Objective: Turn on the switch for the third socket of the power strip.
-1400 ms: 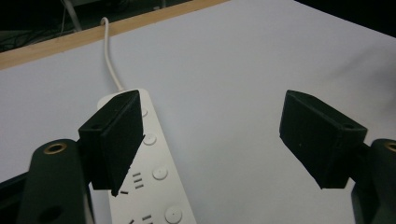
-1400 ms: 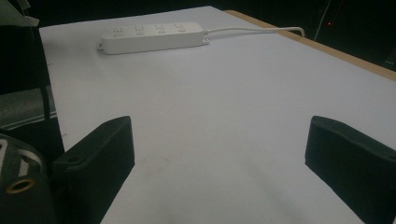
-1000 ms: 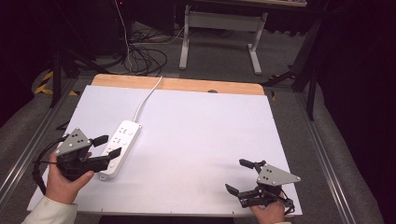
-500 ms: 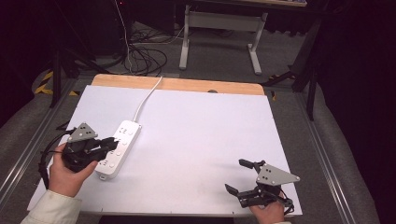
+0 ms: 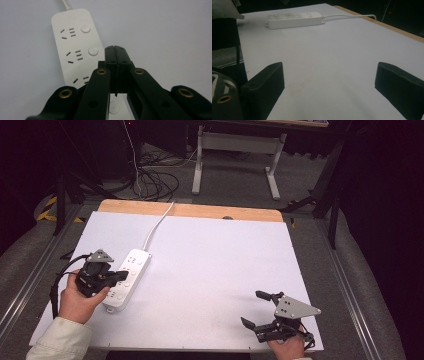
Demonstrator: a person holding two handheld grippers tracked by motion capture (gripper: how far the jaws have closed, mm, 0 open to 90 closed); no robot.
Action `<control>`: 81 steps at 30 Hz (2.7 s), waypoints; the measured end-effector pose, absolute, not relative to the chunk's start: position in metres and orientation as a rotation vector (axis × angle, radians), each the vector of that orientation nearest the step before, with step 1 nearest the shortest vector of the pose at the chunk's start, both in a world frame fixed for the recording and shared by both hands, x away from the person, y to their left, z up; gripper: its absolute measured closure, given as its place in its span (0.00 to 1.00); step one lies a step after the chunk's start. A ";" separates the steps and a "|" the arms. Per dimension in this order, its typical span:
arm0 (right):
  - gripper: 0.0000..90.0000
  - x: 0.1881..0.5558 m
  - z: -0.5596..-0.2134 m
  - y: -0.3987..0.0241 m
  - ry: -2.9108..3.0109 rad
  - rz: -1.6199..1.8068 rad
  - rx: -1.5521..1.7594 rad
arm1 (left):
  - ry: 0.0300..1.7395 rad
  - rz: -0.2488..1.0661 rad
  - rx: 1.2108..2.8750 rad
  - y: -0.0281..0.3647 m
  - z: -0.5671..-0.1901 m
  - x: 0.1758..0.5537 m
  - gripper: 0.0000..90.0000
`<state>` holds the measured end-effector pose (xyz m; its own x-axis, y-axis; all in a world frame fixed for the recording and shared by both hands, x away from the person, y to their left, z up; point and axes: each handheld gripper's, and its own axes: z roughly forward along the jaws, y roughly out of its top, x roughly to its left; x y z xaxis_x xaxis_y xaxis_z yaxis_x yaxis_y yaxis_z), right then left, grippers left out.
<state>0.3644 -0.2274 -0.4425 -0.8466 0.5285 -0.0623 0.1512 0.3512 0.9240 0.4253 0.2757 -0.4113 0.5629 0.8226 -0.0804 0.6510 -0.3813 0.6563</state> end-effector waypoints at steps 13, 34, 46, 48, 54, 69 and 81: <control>0.10 0.365 -0.443 -0.227 2.281 1.500 0.589 | 1.261 0.296 2.210 0.272 -0.426 0.440 1.00; 0.10 0.365 -0.444 -0.226 2.290 1.500 0.585 | 1.299 0.285 2.306 0.266 -0.435 0.446 1.00; 0.10 0.364 -0.443 -0.227 2.290 1.506 0.577 | 1.286 0.295 2.313 0.265 -0.437 0.446 1.00; 0.10 0.364 -0.443 -0.226 2.291 1.509 0.579 | 1.283 0.294 2.313 0.265 -0.437 0.446 1.00; 0.10 0.364 -0.443 -0.227 2.288 1.509 0.577 | 1.277 0.314 2.327 0.263 -0.438 0.445 1.00; 0.10 0.364 -0.444 -0.227 2.290 1.507 0.583 | 1.274 0.345 2.339 0.260 -0.440 0.443 1.00; 0.10 0.363 -0.444 -0.227 2.289 1.507 0.586 | 1.291 0.328 2.318 0.262 -0.441 0.442 1.00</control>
<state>0.3635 -0.2272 -0.4436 -0.8582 0.5106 -0.0533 0.1530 0.3535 0.9228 0.4425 0.2619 -0.4413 0.5302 0.8477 -0.0168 0.7370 -0.4510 0.5034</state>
